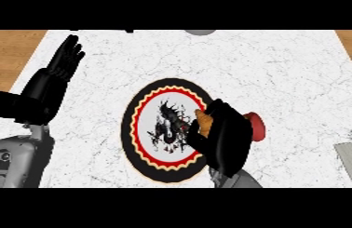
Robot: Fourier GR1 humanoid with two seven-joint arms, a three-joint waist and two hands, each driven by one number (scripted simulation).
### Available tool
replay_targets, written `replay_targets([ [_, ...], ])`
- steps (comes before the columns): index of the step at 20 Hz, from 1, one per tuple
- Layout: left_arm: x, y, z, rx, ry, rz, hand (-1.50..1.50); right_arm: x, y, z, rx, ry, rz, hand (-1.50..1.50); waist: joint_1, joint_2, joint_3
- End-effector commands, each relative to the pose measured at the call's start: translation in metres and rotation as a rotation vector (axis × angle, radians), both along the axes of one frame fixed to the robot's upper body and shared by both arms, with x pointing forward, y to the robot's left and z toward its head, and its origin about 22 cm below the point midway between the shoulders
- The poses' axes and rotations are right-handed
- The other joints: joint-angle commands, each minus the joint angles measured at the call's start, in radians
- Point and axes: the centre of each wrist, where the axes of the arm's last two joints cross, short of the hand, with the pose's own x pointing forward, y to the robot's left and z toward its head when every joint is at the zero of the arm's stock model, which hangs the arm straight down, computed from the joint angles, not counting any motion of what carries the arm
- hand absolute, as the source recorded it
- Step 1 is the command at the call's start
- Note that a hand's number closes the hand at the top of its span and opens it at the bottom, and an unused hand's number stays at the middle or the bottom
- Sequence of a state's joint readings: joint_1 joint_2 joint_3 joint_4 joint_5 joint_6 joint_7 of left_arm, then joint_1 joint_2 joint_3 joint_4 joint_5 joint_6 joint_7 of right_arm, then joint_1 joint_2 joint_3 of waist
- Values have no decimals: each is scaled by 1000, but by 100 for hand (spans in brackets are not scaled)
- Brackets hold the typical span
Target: Pick the croissant from the placemat and place it in the plate
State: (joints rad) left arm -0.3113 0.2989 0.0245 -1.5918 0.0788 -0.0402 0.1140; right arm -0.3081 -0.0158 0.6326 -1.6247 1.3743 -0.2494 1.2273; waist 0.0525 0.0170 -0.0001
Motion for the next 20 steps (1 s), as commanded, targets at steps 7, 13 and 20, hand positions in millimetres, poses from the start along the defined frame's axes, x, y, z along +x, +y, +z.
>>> replay_targets([
  [7,2,-9,0,-15,3,-19,0,52,-1,-10,318,47,-208,-150,24,1,3],
  [13,0,0,0,-7,-3,-22,0,72,-2,-8,400,-182,-166,-150,34,-3,2],
  [20,1,-1,-4,0,-5,-8,0,71,-3,3,588,-392,-158,-150,5,-14,1],
])
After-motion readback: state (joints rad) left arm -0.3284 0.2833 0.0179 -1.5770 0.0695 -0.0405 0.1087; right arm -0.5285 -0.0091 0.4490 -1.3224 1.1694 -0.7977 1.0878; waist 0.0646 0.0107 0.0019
